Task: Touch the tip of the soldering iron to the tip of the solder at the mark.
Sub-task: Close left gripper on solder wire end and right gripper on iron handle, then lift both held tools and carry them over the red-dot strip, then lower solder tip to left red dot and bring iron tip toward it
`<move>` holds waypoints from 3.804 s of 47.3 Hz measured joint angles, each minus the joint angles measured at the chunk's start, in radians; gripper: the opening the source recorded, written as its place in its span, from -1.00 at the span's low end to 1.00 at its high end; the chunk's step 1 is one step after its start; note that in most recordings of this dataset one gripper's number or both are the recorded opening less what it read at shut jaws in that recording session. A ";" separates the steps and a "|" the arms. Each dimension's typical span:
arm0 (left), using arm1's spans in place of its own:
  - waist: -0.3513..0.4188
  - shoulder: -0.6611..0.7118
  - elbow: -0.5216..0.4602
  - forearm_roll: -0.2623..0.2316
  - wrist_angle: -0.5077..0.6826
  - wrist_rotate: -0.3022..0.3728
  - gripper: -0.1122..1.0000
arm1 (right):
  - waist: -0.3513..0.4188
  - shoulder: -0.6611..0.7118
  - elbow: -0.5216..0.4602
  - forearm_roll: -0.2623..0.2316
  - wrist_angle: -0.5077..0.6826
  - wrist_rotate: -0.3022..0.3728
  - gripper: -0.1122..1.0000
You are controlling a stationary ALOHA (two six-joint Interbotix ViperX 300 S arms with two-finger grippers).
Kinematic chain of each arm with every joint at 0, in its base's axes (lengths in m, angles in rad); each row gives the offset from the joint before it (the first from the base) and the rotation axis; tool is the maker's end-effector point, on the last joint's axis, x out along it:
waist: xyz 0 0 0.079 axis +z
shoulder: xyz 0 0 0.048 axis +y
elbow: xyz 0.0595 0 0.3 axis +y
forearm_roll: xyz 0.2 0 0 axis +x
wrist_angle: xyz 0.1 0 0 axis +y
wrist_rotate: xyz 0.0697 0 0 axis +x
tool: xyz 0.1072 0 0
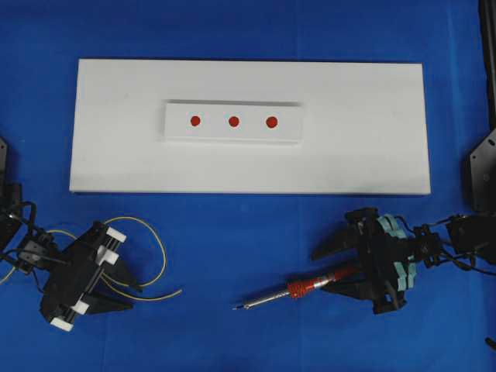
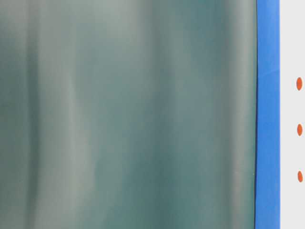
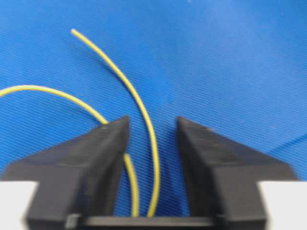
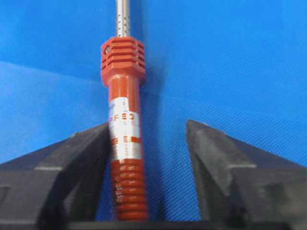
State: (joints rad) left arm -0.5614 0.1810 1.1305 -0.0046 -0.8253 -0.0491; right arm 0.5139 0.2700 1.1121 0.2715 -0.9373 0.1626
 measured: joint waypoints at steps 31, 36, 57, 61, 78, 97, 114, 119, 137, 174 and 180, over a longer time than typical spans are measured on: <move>0.002 -0.051 -0.008 -0.002 0.081 -0.034 -0.77 | -0.008 -0.061 -0.017 -0.009 0.043 -0.011 -0.68; 0.011 -0.124 -0.018 -0.002 0.170 -0.043 -0.77 | -0.008 -0.163 -0.023 -0.009 0.158 -0.031 -0.68; 0.066 -0.476 -0.155 -0.003 0.755 -0.143 -0.77 | -0.098 -0.520 -0.189 -0.011 0.922 -0.098 -0.68; 0.071 -0.489 -0.169 -0.003 0.804 -0.161 -0.77 | -0.115 -0.529 -0.212 -0.012 0.994 -0.098 -0.68; 0.169 -0.471 -0.239 -0.003 0.908 -0.187 -0.77 | -0.192 -0.531 -0.252 -0.044 1.138 -0.098 -0.68; 0.393 -0.371 -0.391 0.000 1.131 -0.158 -0.77 | -0.433 -0.531 -0.336 -0.132 1.399 -0.092 -0.68; 0.520 -0.318 -0.488 0.003 1.229 -0.049 -0.77 | -0.612 -0.531 -0.402 -0.259 1.520 -0.092 -0.68; 0.571 -0.316 -0.492 0.003 1.230 -0.017 -0.77 | -0.650 -0.531 -0.405 -0.278 1.523 -0.092 -0.68; 0.673 -0.316 -0.497 0.003 1.230 0.064 -0.77 | -0.709 -0.531 -0.407 -0.304 1.522 -0.092 -0.68; 0.683 -0.362 -0.405 0.003 1.232 0.020 -0.77 | -0.710 -0.531 -0.408 -0.304 1.516 -0.092 -0.68; 0.683 -0.382 -0.380 0.003 1.230 0.003 -0.77 | -0.710 -0.531 -0.408 -0.304 1.509 -0.092 -0.68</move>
State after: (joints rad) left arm 0.1212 -0.2010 0.7501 -0.0015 0.4050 -0.0460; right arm -0.1963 -0.2608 0.7041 -0.0322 0.5722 0.0706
